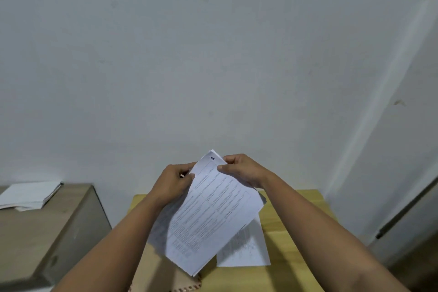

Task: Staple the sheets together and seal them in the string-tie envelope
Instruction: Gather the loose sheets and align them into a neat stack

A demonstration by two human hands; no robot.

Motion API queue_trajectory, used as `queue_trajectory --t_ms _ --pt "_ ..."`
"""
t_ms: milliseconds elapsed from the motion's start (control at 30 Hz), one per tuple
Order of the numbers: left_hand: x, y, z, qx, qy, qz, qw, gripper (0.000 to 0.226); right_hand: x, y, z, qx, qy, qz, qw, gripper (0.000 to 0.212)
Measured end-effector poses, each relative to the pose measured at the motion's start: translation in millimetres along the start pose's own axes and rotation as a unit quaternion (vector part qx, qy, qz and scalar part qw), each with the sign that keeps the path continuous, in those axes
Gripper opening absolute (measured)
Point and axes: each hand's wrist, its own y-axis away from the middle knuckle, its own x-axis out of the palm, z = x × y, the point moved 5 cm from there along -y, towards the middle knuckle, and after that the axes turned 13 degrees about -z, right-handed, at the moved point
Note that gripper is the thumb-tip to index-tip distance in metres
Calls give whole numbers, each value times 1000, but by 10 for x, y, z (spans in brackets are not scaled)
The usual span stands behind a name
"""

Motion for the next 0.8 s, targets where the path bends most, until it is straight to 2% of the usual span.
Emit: queue_trajectory --t_ms 167,333,467,567,700,800 --pt "7 17 80 -53 41 -38 997 11 -26 17 -49 14 25 10 1000 27" --pt "206 -21 37 -61 52 28 996 19 -151 82 -12 16 29 2 999 26" --pt "382 -92 39 -47 49 17 998 15 -289 44 -77 -2 92 -35 995 24" --pt "509 -198 110 -47 59 1 997 2 -356 -50 -206 -17 35 -86 996 37" --pt "686 -356 162 -16 47 10 999 43 -494 -226 -362 -38 17 -150 988 38" --pt "858 -508 293 -18 35 43 998 60 -563 -439 -566 -25 21 -147 989 36"
